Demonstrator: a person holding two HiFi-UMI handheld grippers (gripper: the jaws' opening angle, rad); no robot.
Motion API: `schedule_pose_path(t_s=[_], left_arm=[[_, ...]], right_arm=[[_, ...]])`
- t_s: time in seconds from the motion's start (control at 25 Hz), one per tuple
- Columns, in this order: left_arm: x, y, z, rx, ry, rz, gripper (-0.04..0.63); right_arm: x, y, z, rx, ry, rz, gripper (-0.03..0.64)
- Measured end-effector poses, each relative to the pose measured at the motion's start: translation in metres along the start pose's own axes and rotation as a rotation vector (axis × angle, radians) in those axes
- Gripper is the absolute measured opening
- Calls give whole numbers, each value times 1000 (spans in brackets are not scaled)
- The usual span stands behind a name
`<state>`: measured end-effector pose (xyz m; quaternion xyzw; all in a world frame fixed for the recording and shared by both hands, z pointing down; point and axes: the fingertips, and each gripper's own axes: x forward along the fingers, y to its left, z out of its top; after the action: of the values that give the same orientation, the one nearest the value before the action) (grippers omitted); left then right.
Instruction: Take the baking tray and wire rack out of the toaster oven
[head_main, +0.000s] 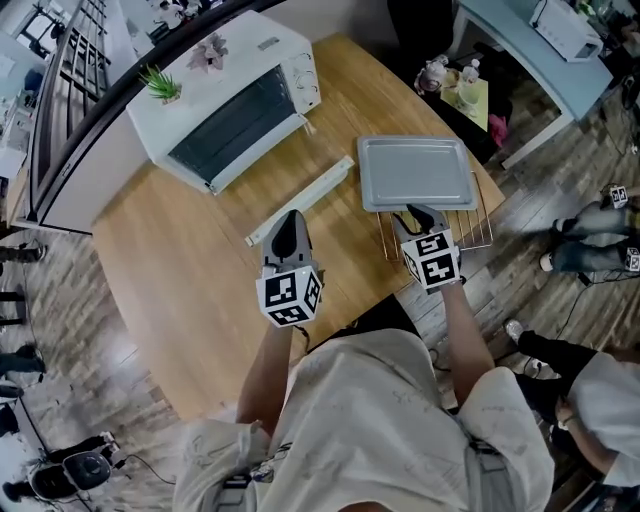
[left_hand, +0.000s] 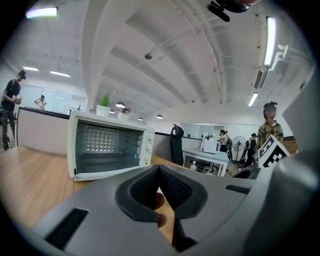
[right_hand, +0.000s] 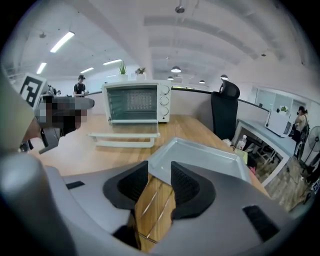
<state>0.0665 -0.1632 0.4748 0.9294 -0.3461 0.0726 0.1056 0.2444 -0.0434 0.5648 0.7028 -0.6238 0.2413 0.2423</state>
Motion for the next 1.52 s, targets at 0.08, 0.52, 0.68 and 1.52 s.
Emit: schedule_pose_path(t_s=[0.08,0.52,0.68,1.52], left_arm=[[-9,10,1,-5,-1,26,15],[-66,71,10,-14,-17,178,14],[-88,91,20,-19,-40,231,14],[-157,119,78,139,-270,339,14]], right_arm=[[-3,9,10,18,-37,15,160],[-9,63,74,12,-213,102,161],[-14,80,100,-16,-277,123,161],[-82,100,171,-37,-699,7,169]])
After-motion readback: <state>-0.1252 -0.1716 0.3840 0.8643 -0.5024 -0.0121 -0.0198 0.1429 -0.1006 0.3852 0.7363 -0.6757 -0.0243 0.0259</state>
